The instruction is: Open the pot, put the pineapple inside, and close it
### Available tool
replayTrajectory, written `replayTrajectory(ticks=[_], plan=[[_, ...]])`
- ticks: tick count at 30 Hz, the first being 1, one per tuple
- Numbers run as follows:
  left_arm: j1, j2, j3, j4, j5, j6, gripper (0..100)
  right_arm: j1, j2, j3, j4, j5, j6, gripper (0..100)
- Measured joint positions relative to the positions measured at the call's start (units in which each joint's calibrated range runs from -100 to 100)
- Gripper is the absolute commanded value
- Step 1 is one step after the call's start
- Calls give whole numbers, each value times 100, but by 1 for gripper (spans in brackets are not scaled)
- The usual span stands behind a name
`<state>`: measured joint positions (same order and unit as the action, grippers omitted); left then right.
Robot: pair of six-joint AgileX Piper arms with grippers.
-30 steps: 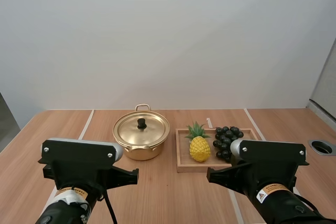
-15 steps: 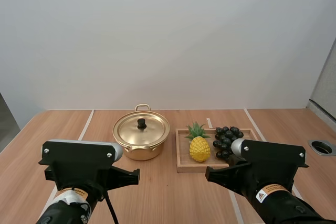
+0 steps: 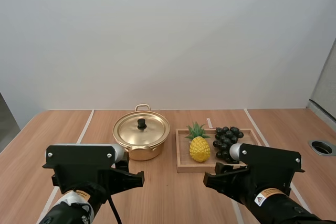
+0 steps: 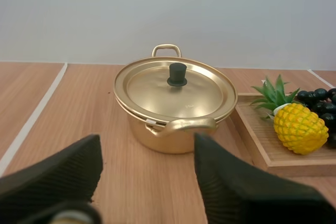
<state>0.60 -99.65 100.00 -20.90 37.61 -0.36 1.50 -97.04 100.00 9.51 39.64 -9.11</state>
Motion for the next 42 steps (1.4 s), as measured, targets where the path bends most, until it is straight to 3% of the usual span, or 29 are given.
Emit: replayTrajectory(ticks=[22,26,30,36,38,42], plan=[[0,0,0,-9,-1,96,100,0,0,0,10,45,0,100],[0,0,0,-9,-610,129,100,0,0,0,-404,-330,0,100],[0,0,0,21,-2744,314,100,0,0,-29,-1522,-1729,11,100],[0,-4,0,60,-7682,1026,100,0,0,-411,-3696,-2508,11,100],[0,-15,0,84,-9469,1391,100,0,0,-615,-4034,-2530,11,100],[0,-15,0,287,-11406,2033,100,0,0,-1170,-4080,-2524,0,100]])
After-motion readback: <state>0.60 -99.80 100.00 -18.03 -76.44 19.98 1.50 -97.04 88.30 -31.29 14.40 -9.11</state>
